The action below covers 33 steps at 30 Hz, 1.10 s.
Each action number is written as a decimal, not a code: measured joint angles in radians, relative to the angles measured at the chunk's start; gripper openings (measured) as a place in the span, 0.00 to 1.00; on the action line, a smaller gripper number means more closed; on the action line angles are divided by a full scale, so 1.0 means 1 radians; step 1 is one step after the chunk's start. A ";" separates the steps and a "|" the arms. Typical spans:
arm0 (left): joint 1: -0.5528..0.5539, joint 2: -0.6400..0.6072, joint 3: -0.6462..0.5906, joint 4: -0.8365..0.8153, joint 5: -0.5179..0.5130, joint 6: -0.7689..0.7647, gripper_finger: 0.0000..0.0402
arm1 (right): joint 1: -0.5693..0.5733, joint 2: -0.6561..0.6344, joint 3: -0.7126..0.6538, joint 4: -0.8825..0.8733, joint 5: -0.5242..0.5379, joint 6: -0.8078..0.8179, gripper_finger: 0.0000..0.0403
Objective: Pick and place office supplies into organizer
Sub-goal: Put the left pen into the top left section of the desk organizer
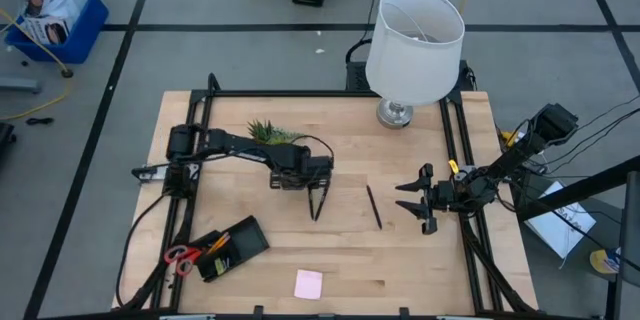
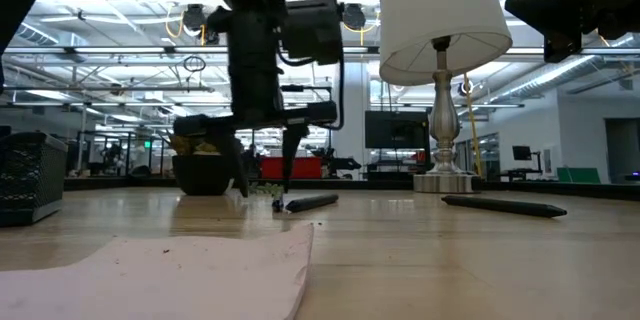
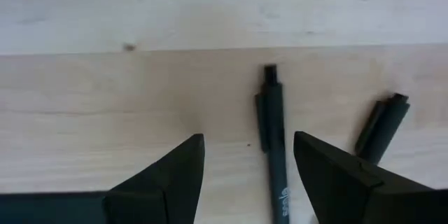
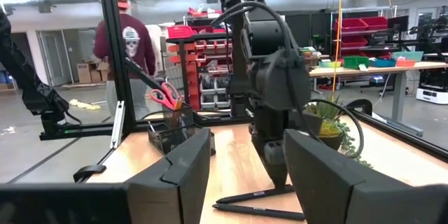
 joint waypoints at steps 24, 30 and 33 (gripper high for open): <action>0.002 0.107 0.143 -0.098 -0.007 0.035 0.56 | 0.000 0.000 0.000 -0.002 0.000 0.000 0.44; 0.001 0.118 0.144 -0.096 -0.009 0.036 0.56 | 0.000 0.000 0.000 -0.001 0.000 0.000 0.43; -0.004 0.119 0.144 -0.099 -0.010 0.037 0.53 | 0.000 0.000 0.000 -0.002 0.000 0.000 0.44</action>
